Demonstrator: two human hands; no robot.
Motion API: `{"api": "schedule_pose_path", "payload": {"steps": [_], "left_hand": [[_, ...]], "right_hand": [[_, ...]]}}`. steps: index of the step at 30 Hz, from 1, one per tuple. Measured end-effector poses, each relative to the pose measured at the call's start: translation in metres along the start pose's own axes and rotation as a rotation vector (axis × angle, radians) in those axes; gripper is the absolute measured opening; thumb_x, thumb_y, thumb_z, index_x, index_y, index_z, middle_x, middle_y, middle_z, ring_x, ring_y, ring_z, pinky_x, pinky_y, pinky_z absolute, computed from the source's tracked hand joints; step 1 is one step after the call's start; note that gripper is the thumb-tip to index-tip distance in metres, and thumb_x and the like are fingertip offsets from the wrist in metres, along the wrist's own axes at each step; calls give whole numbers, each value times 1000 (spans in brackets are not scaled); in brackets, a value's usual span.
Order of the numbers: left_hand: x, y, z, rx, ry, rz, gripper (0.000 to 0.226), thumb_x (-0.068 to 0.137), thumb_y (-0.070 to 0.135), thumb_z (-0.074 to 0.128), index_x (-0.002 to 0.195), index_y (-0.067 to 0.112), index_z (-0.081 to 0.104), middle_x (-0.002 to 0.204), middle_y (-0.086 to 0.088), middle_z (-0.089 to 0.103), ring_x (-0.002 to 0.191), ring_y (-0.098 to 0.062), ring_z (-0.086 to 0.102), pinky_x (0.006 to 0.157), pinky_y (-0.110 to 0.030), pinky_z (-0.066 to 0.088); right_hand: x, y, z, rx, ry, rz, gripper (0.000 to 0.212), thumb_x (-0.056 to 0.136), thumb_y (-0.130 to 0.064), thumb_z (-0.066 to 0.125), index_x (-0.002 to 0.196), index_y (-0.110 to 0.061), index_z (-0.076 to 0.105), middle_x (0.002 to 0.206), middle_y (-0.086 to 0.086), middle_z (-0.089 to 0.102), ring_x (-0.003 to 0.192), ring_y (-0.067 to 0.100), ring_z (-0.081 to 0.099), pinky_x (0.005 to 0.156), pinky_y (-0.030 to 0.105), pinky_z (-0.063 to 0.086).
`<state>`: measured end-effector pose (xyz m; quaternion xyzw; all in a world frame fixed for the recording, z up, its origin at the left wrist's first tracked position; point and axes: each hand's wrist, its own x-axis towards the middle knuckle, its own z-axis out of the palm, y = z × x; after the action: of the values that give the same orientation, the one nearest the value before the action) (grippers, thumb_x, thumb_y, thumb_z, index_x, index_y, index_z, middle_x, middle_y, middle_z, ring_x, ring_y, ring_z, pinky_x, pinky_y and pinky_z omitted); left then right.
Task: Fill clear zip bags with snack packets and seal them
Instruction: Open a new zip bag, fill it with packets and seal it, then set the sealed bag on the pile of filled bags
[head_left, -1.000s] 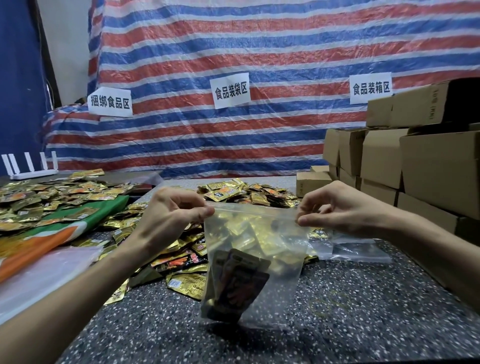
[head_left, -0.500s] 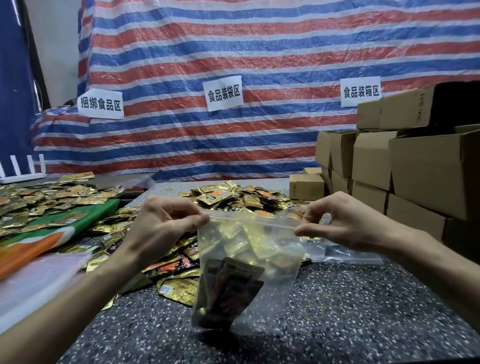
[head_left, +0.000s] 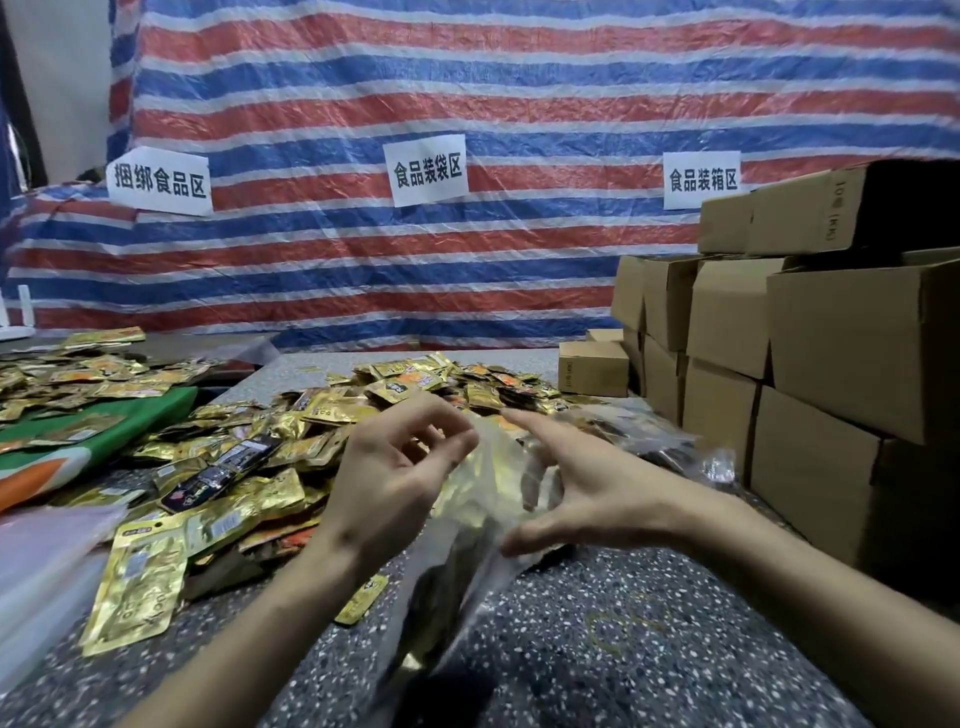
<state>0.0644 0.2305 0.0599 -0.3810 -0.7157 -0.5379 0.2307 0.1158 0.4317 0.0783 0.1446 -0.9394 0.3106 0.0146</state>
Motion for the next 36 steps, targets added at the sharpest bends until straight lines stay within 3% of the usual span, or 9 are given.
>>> {"api": "schedule_pose_path", "payload": {"steps": [2,5,9,11,16,21,26,31,36], "left_hand": [[1,-6,0,-63,10,-17,17,85,9,74,74,21,69,73,7,67,66,-12,58,58,-33,47],[3,-10,-3,-154,2,-32,5,81,19,72,76,22,73,76,0,71,69,-24,63,62,-40,51],[7,-11,-1,-183,29,-75,8,85,20,76,90,26,76,87,4,74,75,-18,69,66,-38,58],[13,-10,5,-183,29,-128,17,86,24,72,102,31,73,97,11,73,81,-17,68,71,-41,59],[32,-15,31,-207,-35,-231,16,91,29,67,106,34,68,106,24,67,94,-2,66,79,-29,58],[52,-28,50,-208,-84,-228,11,94,28,65,100,35,70,101,23,68,90,-2,64,70,-18,54],[63,-49,63,-215,-99,-277,12,94,28,64,100,36,70,101,23,68,90,-1,64,71,-18,53],[57,-74,67,-165,-156,-337,13,94,24,65,95,35,70,95,24,69,85,1,62,64,-16,49],[38,-91,56,-126,-125,-434,13,95,22,64,99,33,70,96,18,69,85,-1,63,69,-15,52]], "right_hand": [[3,2,-4,-73,1,-14,58,78,-39,82,129,-29,55,85,-4,61,66,0,57,57,17,44],[8,7,-19,-102,1,-65,10,86,-28,75,88,-27,66,86,-9,66,77,7,61,64,16,48],[22,18,-51,138,-73,32,19,88,-11,72,99,0,60,94,2,77,77,22,75,56,42,52],[35,27,-73,169,1,108,18,86,-8,74,90,-2,57,89,9,78,72,30,76,39,27,42],[78,52,-141,9,566,240,19,68,-9,83,66,-8,65,65,9,72,55,22,67,42,29,46],[110,77,-183,-191,1068,150,28,82,-20,76,65,-21,54,66,0,61,70,27,63,61,36,49],[122,127,-144,-288,925,152,8,88,-18,70,89,-14,64,85,6,69,76,23,64,68,40,56],[103,176,-72,-378,304,553,18,89,-23,62,106,-22,69,111,0,71,87,11,62,76,28,49],[102,157,-33,-360,594,281,24,90,-20,65,113,-22,69,118,-3,68,113,17,57,105,45,44]]}}
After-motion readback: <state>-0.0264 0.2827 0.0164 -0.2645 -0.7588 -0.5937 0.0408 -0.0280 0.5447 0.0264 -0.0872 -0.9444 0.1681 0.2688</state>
